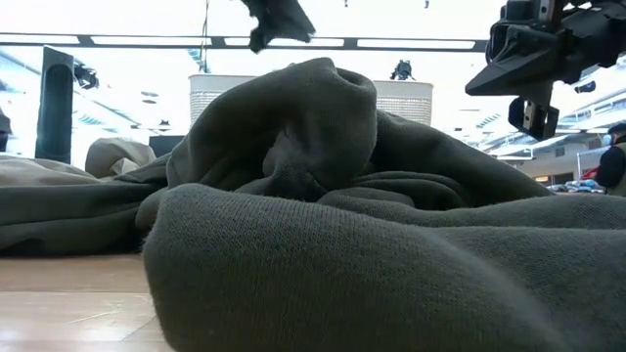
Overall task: Sort clothes
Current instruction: Put the black sweatshirt into the white laundry bin
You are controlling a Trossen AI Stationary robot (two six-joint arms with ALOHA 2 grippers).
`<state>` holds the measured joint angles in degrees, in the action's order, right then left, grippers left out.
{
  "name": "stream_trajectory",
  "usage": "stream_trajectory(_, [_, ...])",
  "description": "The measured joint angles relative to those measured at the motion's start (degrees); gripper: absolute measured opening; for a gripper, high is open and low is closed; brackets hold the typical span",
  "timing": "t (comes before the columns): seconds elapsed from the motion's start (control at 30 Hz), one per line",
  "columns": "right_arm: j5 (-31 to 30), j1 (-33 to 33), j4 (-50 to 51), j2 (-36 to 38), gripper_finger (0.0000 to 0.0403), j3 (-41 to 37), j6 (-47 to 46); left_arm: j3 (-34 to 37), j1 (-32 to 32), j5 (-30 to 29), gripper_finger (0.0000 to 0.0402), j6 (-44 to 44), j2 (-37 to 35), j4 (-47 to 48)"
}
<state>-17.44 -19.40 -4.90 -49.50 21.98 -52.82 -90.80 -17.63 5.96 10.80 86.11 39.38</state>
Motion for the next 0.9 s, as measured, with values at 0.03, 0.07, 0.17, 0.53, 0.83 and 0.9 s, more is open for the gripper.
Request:
stream_trajectory(0.03, [0.5,0.0,0.0,0.0,0.0005,0.0,0.3,0.0,1.5,-1.5,0.0096,0.2,-1.1,1.2])
stream_trajectory(0.07, [0.7,0.0,-0.1,0.0,0.0006,0.0,0.4,0.0,2.9,-3.4,0.0096,0.7,-1.9,2.5])
stream_trajectory(0.17, [2.0,-0.1,-0.2,0.0,0.0004,0.0,1.0,0.0,7.3,-8.8,0.0096,4.0,-4.3,7.9])
stream_trajectory(0.53, [7.3,-0.1,-0.4,0.0,0.0001,1.7,5.2,0.0,26.7,-30.2,0.0095,21.7,-7.2,20.6])
stream_trajectory(0.83, [9.9,-0.2,20.4,0.0,0.0001,12.1,11.5,6.3,37.5,-36.1,0.0094,36.7,-7.1,22.2])
stream_trajectory(0.9, [9.9,-0.2,25.9,-0.1,0.0001,14.9,13.4,8.9,39.0,-36.1,0.0093,39.9,-7.1,22.2])
